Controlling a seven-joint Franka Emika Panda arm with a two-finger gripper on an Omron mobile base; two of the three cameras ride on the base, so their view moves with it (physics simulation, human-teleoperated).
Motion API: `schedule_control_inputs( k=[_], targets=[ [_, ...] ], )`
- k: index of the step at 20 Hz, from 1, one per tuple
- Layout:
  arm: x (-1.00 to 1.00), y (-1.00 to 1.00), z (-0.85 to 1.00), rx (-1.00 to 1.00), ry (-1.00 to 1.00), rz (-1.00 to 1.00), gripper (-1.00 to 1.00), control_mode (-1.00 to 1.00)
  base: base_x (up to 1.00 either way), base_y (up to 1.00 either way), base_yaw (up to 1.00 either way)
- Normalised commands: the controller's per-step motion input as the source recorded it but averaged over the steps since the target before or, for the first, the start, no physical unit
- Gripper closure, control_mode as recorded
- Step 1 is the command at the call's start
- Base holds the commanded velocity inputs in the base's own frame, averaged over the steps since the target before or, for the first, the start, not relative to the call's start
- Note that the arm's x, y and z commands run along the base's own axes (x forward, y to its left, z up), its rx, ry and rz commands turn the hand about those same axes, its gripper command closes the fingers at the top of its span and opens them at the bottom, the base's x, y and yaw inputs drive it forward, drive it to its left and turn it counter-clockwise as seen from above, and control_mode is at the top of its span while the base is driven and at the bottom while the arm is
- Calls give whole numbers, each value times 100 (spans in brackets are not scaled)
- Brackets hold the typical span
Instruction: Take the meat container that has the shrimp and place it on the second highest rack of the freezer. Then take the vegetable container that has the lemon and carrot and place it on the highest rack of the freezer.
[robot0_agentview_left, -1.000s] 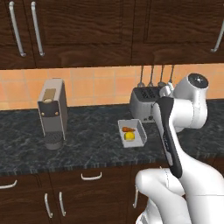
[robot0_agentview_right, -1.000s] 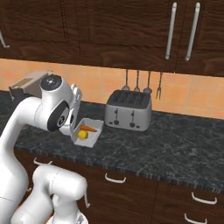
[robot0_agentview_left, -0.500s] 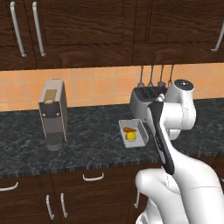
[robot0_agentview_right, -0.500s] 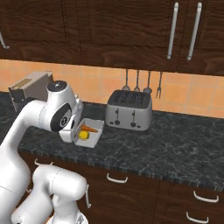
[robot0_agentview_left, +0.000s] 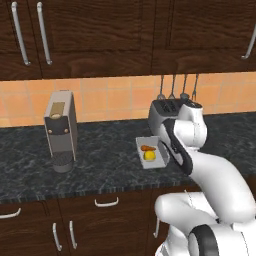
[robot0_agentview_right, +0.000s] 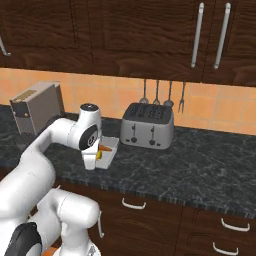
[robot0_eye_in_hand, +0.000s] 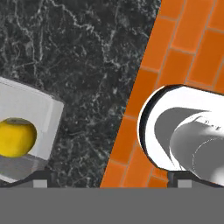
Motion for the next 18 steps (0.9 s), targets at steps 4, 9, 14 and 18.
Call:
schedule_control_inputs(
  k=[4, 9, 14, 18],
  targets=[
    [47, 34, -44, -1, 11, 11, -100, -100, 0, 0, 0],
    [46, 3, -10, 0, 0, -7, -100, -100, 0, 0, 0],
    [19, -15, -34, 0, -4, -13, -100, -100, 0, 0, 0],
    [23, -4, -44, 0, -1, -5, -100, -100, 0, 0, 0]
  ],
)
